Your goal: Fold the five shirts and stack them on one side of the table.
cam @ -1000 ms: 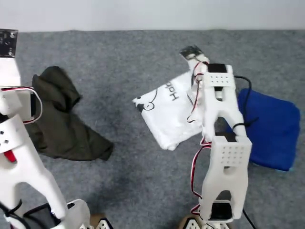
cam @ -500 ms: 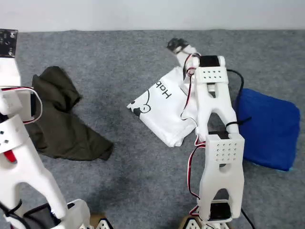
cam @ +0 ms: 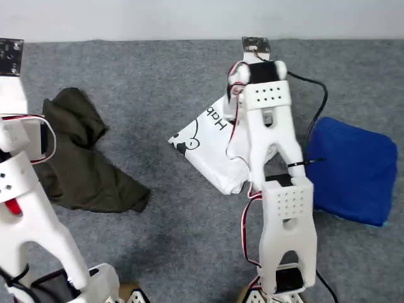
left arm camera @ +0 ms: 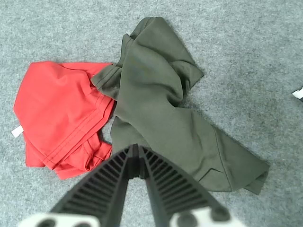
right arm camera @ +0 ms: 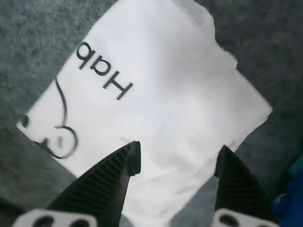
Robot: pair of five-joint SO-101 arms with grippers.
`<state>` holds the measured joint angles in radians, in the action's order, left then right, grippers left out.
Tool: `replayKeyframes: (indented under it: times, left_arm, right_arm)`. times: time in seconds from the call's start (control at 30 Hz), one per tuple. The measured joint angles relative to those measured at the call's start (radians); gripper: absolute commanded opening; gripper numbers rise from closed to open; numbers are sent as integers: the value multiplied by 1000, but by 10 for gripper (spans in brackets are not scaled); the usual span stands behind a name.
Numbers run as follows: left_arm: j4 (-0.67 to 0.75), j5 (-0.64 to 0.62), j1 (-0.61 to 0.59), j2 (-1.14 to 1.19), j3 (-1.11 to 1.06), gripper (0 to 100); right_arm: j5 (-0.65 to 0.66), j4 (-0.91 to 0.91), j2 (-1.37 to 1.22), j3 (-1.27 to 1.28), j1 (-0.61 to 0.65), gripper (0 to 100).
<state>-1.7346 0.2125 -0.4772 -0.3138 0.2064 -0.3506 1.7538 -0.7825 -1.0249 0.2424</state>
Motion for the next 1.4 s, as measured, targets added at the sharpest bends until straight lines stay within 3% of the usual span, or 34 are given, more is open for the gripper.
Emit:
replayKeyframes:
  times: [0.17,0.43,0.67,0.83,1.07,1.17,1.4]
  left_arm:
    - [0,0,0,0,0,5]
    - [0,0,0,0,0,5]
    - [0,0,0,0,0,5]
    - [0,34,0,0,0,5]
    - [0,37,0,0,0,5]
    - [0,43,0,0,0,5]
    - [0,43,0,0,0,5]
  right_arm:
    - [-221,0,0,0,29,516]
    - [-422,-18,-141,0,29,483]
    - [-528,-152,-282,-2,29,417]
    - [-534,-195,-331,-18,32,299]
    - [-534,-187,-331,-18,23,17]
    - [-506,-163,-330,-21,0,20]
    - [-298,-6,-324,-137,-11,9]
